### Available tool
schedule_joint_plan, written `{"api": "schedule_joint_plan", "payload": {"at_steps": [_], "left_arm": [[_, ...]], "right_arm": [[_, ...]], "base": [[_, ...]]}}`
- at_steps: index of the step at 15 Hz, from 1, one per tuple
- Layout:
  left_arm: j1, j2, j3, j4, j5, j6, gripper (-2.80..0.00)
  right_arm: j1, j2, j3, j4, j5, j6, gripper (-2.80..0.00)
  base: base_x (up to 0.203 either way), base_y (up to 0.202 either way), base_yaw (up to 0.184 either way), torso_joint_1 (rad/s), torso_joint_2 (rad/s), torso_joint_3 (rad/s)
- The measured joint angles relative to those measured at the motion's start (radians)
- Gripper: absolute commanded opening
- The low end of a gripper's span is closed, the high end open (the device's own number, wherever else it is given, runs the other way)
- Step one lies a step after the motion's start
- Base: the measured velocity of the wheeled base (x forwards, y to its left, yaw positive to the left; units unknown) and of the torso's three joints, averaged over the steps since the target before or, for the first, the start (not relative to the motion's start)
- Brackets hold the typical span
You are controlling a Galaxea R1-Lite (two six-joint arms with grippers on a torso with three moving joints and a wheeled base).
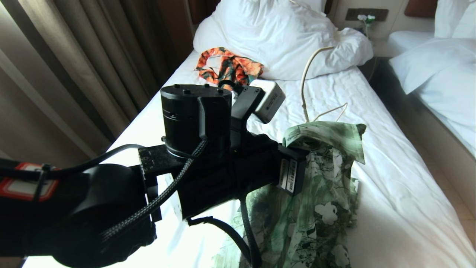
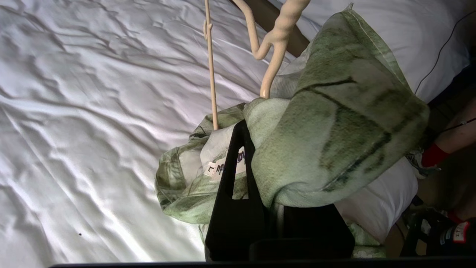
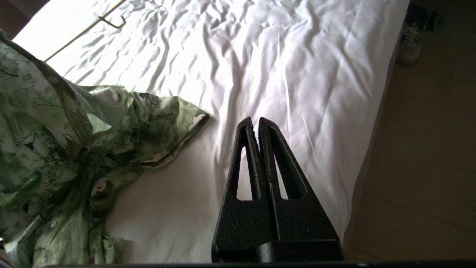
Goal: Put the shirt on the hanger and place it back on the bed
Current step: Hook the other side of the shirt onto the hanger
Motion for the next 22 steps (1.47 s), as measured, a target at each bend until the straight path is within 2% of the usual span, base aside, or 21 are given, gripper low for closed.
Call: {"api": "schedule_joint_plan", "payload": {"at_steps": [3,5,7,9,11,14,17,20,22], "left_arm": [[0.0,-0.012,0.003,0.0,0.01,0.0,-2.8],[0.0,-0.019,0.005,0.001,0.009,0.0,-2.8],[0.0,-0.022,0.014,0.0,0.01,0.0,-2.8],[0.0,-0.024,0.016,0.0,0.01,0.0,-2.8],[0.0,-0.024,0.017,0.0,0.01,0.001,-2.8],[0.0,-0.022,0.015,0.0,0.009,0.002,-2.8],[-0.003,-0.018,0.012,-0.001,0.008,0.002,-2.8],[-0.003,-0.014,0.012,-0.002,0.008,0.001,-2.8],[-0.003,-0.012,0.014,-0.002,0.008,0.0,-2.8]], "right_arm": [[-0.034,0.044,-0.084,0.001,-0.027,0.004,-2.8],[-0.049,0.076,-0.181,0.0,0.028,0.065,-2.8],[-0.04,0.094,-0.203,0.0,0.078,0.133,-2.8],[0.032,0.094,-0.119,0.0,0.09,0.157,-2.8],[0.148,0.078,0.004,0.0,0.086,0.167,-2.8],[0.297,0.018,0.178,0.0,0.037,0.159,-2.8],[0.344,-0.035,0.256,-0.001,0.009,0.144,-2.8],[0.374,-0.113,0.359,0.0,-0.064,0.082,-2.8],[0.448,-0.148,0.405,0.0,-0.074,0.066,-2.8]], "base": [[0.0,0.0,0.0,0.0,0.0,0.0],[0.0,0.0,0.0,0.0,0.0,0.0],[0.0,0.0,0.0,0.0,0.0,0.0],[0.0,0.0,0.0,0.0,0.0,0.0],[0.0,0.0,0.0,0.0,0.0,0.0],[0.0,0.0,0.0,0.0,0.0,0.0],[0.0,0.0,0.0,0.0,0.0,0.0],[0.0,0.0,0.0,0.0,0.0,0.0],[0.0,0.0,0.0,0.0,0.0,0.0]]}}
